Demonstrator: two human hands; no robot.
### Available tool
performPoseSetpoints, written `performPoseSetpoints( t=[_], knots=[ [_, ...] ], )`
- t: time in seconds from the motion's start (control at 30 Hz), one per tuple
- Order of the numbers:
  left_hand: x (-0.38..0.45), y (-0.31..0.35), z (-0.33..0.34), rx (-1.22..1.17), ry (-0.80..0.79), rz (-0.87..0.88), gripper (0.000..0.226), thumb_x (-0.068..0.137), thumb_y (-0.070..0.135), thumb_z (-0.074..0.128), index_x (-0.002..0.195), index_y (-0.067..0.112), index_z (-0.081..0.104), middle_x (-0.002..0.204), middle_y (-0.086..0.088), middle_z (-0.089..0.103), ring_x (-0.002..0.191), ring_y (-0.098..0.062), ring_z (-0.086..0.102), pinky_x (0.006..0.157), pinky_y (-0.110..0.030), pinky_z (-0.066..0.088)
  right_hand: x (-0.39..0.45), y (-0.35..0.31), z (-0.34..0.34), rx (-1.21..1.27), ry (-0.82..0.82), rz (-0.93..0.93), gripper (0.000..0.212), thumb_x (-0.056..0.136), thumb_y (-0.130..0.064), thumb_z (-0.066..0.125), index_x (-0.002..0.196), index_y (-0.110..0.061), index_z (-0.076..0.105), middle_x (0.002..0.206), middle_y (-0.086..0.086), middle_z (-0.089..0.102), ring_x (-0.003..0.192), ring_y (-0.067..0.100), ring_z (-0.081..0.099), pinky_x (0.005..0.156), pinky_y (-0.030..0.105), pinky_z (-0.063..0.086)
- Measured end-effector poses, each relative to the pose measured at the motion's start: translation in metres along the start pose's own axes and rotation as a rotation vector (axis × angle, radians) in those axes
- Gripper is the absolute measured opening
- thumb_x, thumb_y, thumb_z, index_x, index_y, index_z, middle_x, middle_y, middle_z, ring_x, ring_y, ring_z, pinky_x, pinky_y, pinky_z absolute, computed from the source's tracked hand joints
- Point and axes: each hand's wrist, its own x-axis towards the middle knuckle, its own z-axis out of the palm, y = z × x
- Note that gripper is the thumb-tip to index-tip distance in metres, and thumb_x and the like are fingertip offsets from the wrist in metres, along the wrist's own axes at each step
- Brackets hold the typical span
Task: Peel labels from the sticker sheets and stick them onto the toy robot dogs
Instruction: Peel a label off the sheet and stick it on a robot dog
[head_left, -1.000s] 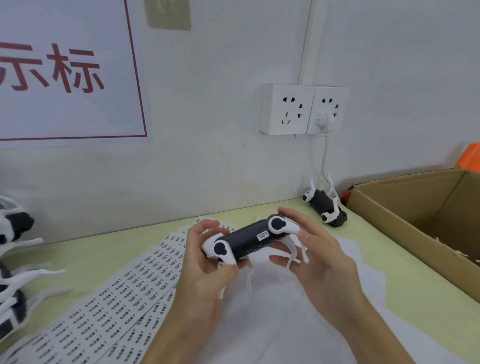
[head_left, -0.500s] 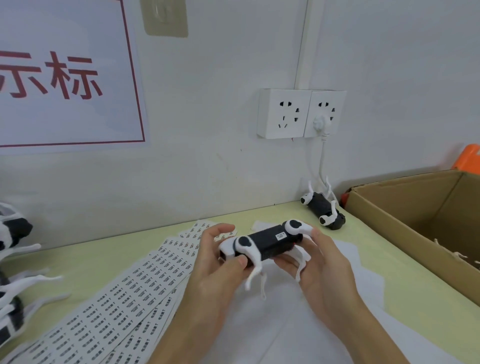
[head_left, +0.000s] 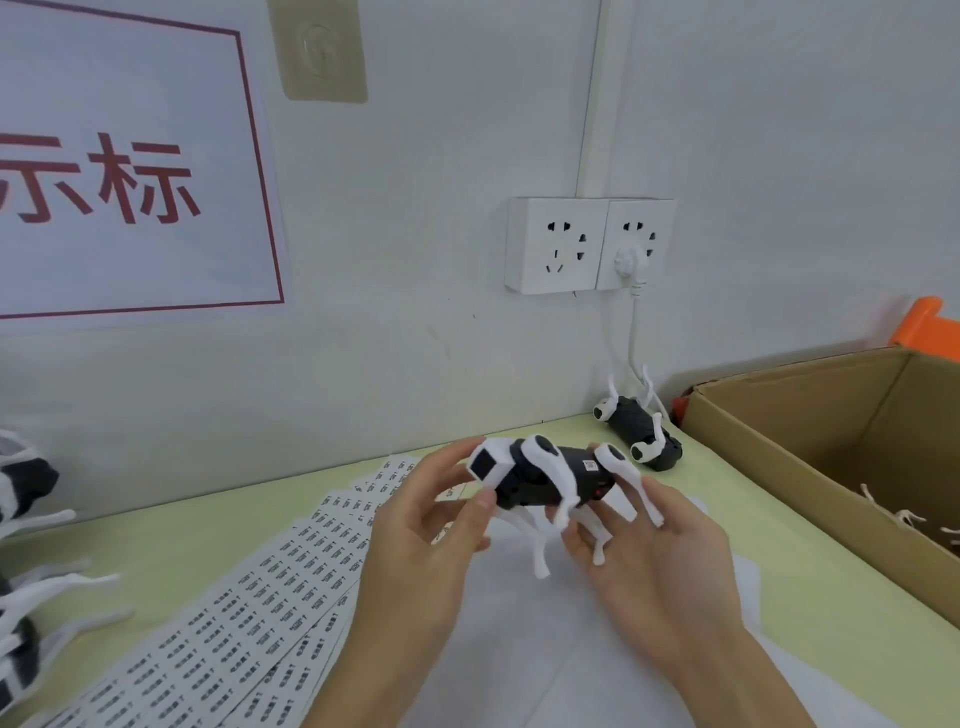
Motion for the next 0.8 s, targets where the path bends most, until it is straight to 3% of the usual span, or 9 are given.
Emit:
performPoseSetpoints(
  t=[0.07, 0.2, 0.3, 0.37, 0.47, 0.53, 0.63, 0.73, 0.8],
  knots=[
    [0.003, -0.005, -0.004, -0.004, 0.060, -0.075, 0.034, 0.094, 0.017, 0.068, 0.106, 0.049, 0.073, 0.101, 0.010, 0.073, 0.082, -0.015, 0.073, 0.065, -0.021, 0.056, 0.000, -0.001, 0.000, 0.032, -0.066, -0.046, 0.031, 0.096, -0.018, 0.047, 0.109, -0.002, 0.071, 0.113, 0.021, 0.067, 0.092, 0.039, 0.067, 0.079, 0.043, 0.057],
    [0.007, -0.009, -0.009, -0.198, 0.142, -0.242, 0.035, 0.102, 0.009, 0.054, 0.106, 0.035, 0.077, 0.098, -0.004, 0.077, 0.077, -0.024, 0.074, 0.060, -0.024, 0.056, 0.001, 0.001, 0.001, 0.046, -0.182, -0.062, 0.044, 0.088, -0.011, 0.049, 0.128, 0.005, 0.059, 0.124, 0.021, 0.062, 0.113, 0.042, 0.061, 0.096, 0.048, 0.052],
    [0.006, -0.010, -0.010, -0.371, 0.123, -0.323, 0.025, 0.095, 0.025, 0.058, 0.112, 0.021, 0.076, 0.108, -0.013, 0.074, 0.097, -0.042, 0.070, 0.075, -0.042, 0.058, 0.000, 0.002, -0.001, 0.000, -0.257, -0.068, 0.053, 0.075, -0.002, 0.057, 0.127, -0.002, 0.065, 0.133, 0.021, 0.060, 0.124, 0.042, 0.057, 0.110, 0.050, 0.041],
    [0.004, -0.009, -0.010, -0.385, 0.075, -0.327, 0.036, 0.082, 0.035, 0.063, 0.111, 0.018, 0.075, 0.110, -0.014, 0.073, 0.103, -0.044, 0.068, 0.084, -0.048, 0.056, -0.001, 0.003, -0.002, -0.065, -0.311, -0.065, 0.055, 0.070, 0.000, 0.060, 0.123, -0.009, 0.069, 0.130, 0.012, 0.064, 0.122, 0.034, 0.061, 0.104, 0.041, 0.050],
    [0.002, -0.010, -0.010, -0.387, 0.063, -0.326, 0.038, 0.084, 0.026, 0.063, 0.119, 0.013, 0.069, 0.110, -0.010, 0.075, 0.101, -0.038, 0.071, 0.095, -0.052, 0.052, -0.003, 0.003, -0.002, -0.186, -0.376, -0.040, 0.069, 0.060, 0.004, 0.071, 0.125, -0.018, 0.070, 0.130, 0.002, 0.066, 0.118, 0.023, 0.065, 0.092, 0.029, 0.055],
    [0.001, -0.010, -0.011, -0.419, 0.070, -0.333, 0.036, 0.090, 0.019, 0.059, 0.125, 0.013, 0.066, 0.110, -0.008, 0.075, 0.104, -0.038, 0.071, 0.100, -0.054, 0.049, -0.002, 0.002, -0.003, -0.226, -0.429, -0.031, 0.081, 0.052, 0.000, 0.080, 0.129, -0.020, 0.067, 0.134, 0.003, 0.063, 0.120, 0.023, 0.063, 0.100, 0.034, 0.052],
    [0.000, -0.010, -0.014, -0.451, 0.079, -0.327, 0.042, 0.084, 0.021, 0.061, 0.125, 0.014, 0.066, 0.115, -0.012, 0.074, 0.103, -0.038, 0.071, 0.093, -0.051, 0.053, 0.000, 0.003, -0.005, -0.285, -0.467, -0.032, 0.086, 0.054, -0.001, 0.083, 0.135, -0.023, 0.062, 0.138, 0.003, 0.059, 0.119, 0.023, 0.062, 0.110, 0.043, 0.039],
    [0.000, -0.010, -0.017, -0.411, 0.070, -0.287, 0.045, 0.079, 0.026, 0.066, 0.122, 0.015, 0.067, 0.113, -0.015, 0.073, 0.101, -0.039, 0.072, 0.092, -0.049, 0.054, 0.001, 0.002, -0.006, -0.335, -0.466, -0.036, 0.081, 0.061, -0.003, 0.077, 0.137, -0.024, 0.059, 0.138, 0.005, 0.058, 0.120, 0.025, 0.061, 0.105, 0.043, 0.047],
    [0.001, -0.011, -0.019, -0.356, 0.113, -0.243, 0.045, 0.071, 0.032, 0.073, 0.114, 0.018, 0.071, 0.108, -0.012, 0.074, 0.093, -0.031, 0.075, 0.078, -0.041, 0.059, 0.001, 0.000, -0.007, -0.391, -0.423, -0.045, 0.072, 0.067, -0.007, 0.077, 0.136, -0.023, 0.061, 0.137, 0.005, 0.060, 0.123, 0.029, 0.060, 0.105, 0.047, 0.047]
  ],
)
